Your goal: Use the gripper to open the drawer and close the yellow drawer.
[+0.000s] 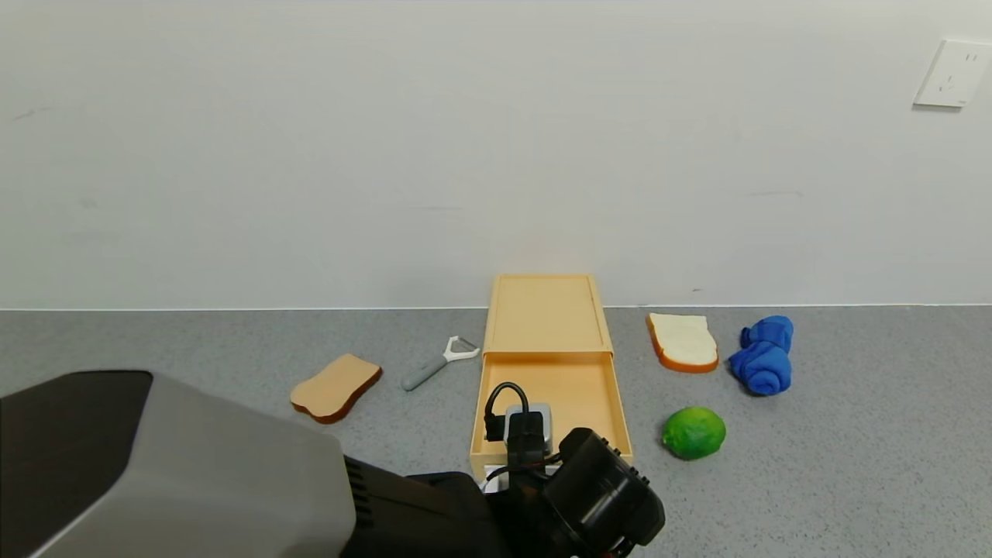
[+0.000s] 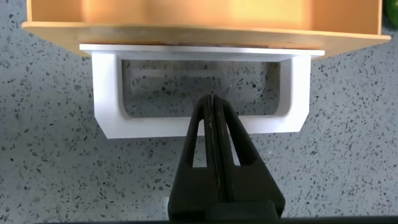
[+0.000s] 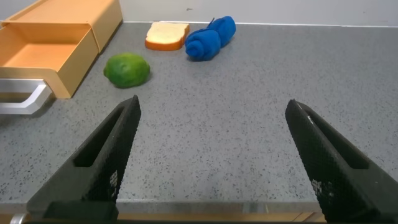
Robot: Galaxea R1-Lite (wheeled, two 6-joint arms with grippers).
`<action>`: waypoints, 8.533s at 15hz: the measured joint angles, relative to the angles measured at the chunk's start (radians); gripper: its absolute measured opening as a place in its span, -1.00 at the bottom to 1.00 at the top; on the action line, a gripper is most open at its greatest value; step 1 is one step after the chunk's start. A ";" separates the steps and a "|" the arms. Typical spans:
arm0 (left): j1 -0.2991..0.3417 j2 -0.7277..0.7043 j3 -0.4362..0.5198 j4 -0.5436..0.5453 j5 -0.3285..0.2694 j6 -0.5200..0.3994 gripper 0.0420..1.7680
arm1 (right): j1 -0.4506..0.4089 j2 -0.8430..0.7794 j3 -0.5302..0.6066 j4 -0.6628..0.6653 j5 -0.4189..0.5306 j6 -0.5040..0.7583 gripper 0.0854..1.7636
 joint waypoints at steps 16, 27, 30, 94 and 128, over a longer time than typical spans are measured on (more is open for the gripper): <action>0.043 0.051 -0.087 0.002 -0.005 0.040 -0.93 | 0.000 -0.001 0.000 0.000 0.000 0.000 0.94; 0.097 0.074 -0.161 0.003 -0.007 0.098 -0.93 | 0.000 -0.001 0.000 0.000 0.000 0.000 0.94; 0.106 0.085 -0.177 0.003 -0.007 0.114 -0.93 | 0.000 -0.001 0.000 0.000 0.000 0.000 0.94; 0.312 -0.068 -0.438 0.192 -0.249 0.568 -0.93 | 0.000 -0.001 0.000 0.000 0.000 0.000 0.94; 0.763 -0.555 0.340 -0.508 -0.713 0.912 0.83 | 0.000 -0.001 0.000 0.000 0.000 0.000 0.94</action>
